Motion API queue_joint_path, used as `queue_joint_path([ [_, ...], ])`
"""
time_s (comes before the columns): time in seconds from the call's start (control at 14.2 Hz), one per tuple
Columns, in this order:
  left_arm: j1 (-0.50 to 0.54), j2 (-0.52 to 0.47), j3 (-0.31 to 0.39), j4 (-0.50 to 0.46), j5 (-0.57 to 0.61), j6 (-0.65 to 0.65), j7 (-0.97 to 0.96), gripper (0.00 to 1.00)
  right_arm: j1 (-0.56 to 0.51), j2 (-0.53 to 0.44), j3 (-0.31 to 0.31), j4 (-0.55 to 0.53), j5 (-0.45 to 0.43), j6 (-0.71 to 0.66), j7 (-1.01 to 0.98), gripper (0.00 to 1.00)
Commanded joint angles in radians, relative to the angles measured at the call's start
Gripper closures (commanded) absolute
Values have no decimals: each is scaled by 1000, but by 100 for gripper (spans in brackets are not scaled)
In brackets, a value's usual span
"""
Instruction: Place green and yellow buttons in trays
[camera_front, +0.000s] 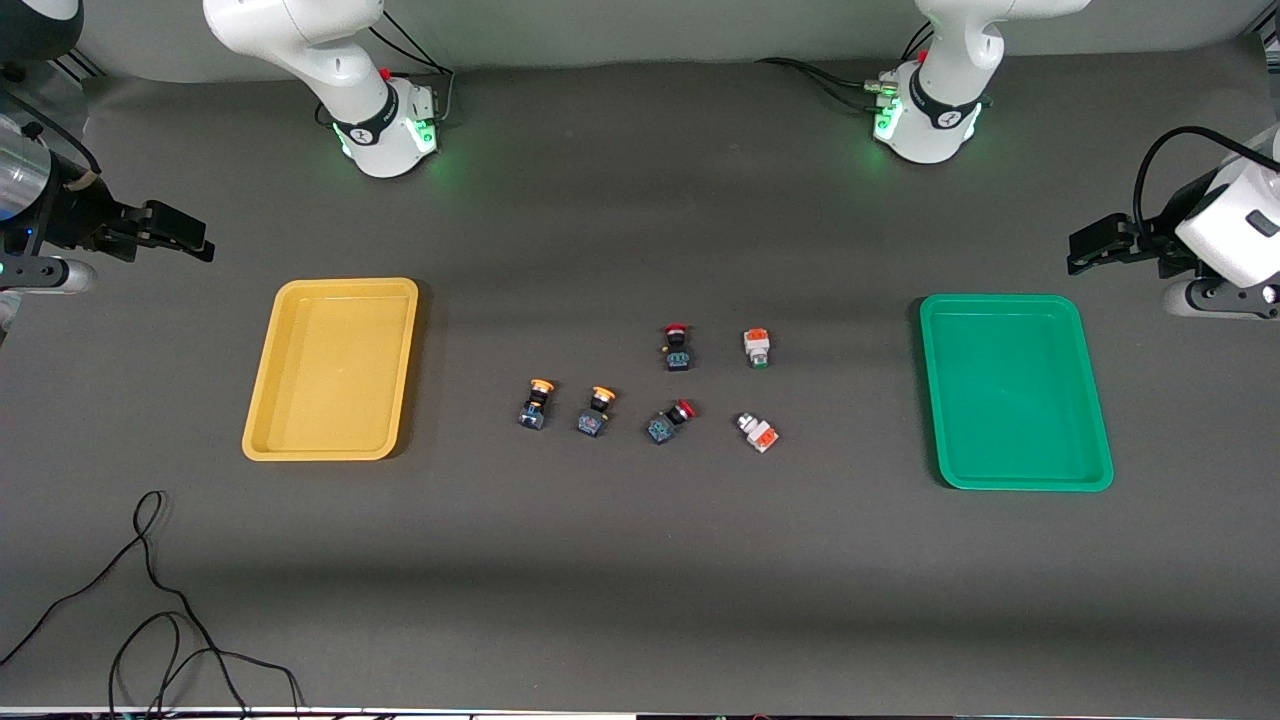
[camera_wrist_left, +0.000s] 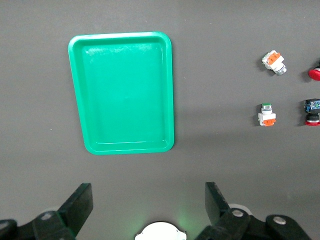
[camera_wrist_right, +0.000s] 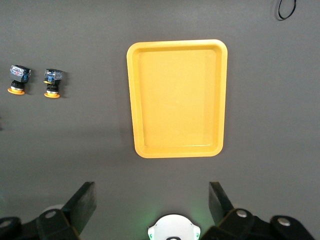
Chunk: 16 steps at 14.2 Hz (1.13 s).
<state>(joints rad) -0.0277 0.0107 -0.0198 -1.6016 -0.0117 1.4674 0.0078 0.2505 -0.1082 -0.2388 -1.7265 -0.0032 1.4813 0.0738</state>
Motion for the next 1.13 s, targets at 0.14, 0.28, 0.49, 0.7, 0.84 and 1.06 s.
queue_joint_path([
  [0.14, 8, -18, -9, -18, 13, -2, 15, 0, 21, 12, -2, 27, 19, -32, 18, 0],
  [0.28, 8, -18, -9, -18, 13, -2, 15, 0, 21, 13, -2, 27, 20, -32, 20, 0],
  [0.49, 6, -18, -9, -24, 13, 1, 15, 0, 21, 15, -11, 24, 51, -42, 21, 0],
  [0.7, -1, -18, -11, -37, 13, 4, 15, 0, 26, 16, -4, 25, 52, -42, 20, 0],
  [0.84, -5, -20, -11, -52, 13, 13, 12, 0, 39, 16, -1, 24, 51, -47, 21, 0],
  [1.06, -44, -21, -12, -93, 10, 34, -3, 0, 49, 18, 1, 19, 52, -47, 20, 0],
])
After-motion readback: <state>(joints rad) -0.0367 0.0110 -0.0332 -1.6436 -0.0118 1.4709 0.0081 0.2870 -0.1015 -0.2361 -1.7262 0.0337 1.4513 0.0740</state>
